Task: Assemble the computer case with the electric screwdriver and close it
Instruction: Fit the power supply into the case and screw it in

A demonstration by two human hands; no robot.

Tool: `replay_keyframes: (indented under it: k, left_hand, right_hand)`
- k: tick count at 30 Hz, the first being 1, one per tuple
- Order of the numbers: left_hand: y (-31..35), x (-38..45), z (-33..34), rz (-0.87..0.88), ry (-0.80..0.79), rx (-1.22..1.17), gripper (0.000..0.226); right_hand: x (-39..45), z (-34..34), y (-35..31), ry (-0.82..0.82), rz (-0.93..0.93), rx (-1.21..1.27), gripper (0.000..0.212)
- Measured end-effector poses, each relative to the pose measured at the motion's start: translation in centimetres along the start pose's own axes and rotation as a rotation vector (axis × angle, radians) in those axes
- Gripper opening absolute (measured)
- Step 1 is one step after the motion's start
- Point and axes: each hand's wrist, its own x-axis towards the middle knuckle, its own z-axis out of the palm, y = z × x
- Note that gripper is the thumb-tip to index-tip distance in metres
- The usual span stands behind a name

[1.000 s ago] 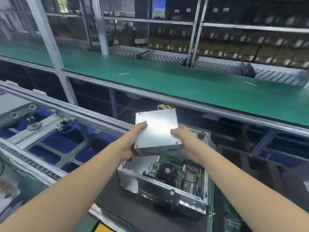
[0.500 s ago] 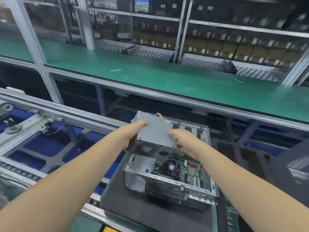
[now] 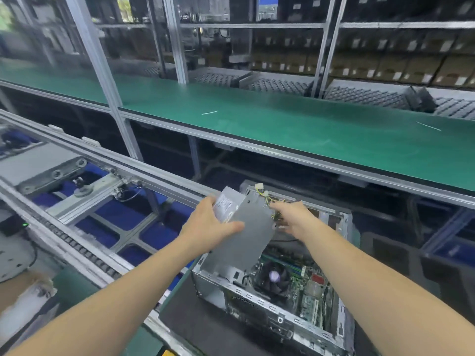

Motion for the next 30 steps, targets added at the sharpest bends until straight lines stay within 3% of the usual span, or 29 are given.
replay_keyframes:
  k: [2, 6, 10, 14, 17, 21, 23, 26, 30]
  left_hand:
    - [0.3, -0.3, 0.3, 0.026, 0.019, 0.02, 0.068]
    - [0.8, -0.4, 1.0, 0.027, 0.072, 0.053, 0.08]
    - [1.0, -0.3, 1.1, -0.015, 0.102, 0.098, 0.08]
    - [1.4, -0.3, 1.0, 0.067, 0.126, 0.248, 0.077]
    - [1.9, -0.2, 1.2, 0.062, 0.124, 0.379, 0.077]
    - [1.9, 0.1, 2.3, -0.025, 0.087, 0.456, 0.078]
    - [1.8, 0.3, 3.4, -0.05, 0.091, 0.506, 0.078]
    - [1.8, 0.7, 5.2, -0.087, 0.144, 0.564, 0.077]
    - [2.3, 0.9, 7.1, -0.078, 0.227, 0.655, 0.081]
  right_hand:
    - [1.0, 0.0, -0.1, 0.012, -0.002, 0.022, 0.02]
    - [2.5, 0.3, -0.8, 0.044, -0.02, 0.104, 0.008]
    - [3.8, 0.6, -1.3, 0.019, -0.028, 0.308, 0.003]
    - [4.6, 1.2, -1.3, 0.16, 0.003, 0.437, 0.007]
    - [5.0, 1.5, -1.5, 0.147, 0.04, 0.473, 0.005]
    - [5.4, 1.6, -2.1, 0.021, 0.031, 0.383, 0.004]
    - [5.0, 1.7, -2.6, -0.082, -0.041, 0.263, 0.002]
    - [4.1, 1.9, -3.0, -0.215, -0.184, 0.117, 0.015]
    - [3.4, 1.7, -2.7, -0.15, -0.395, -0.324, 0.024]
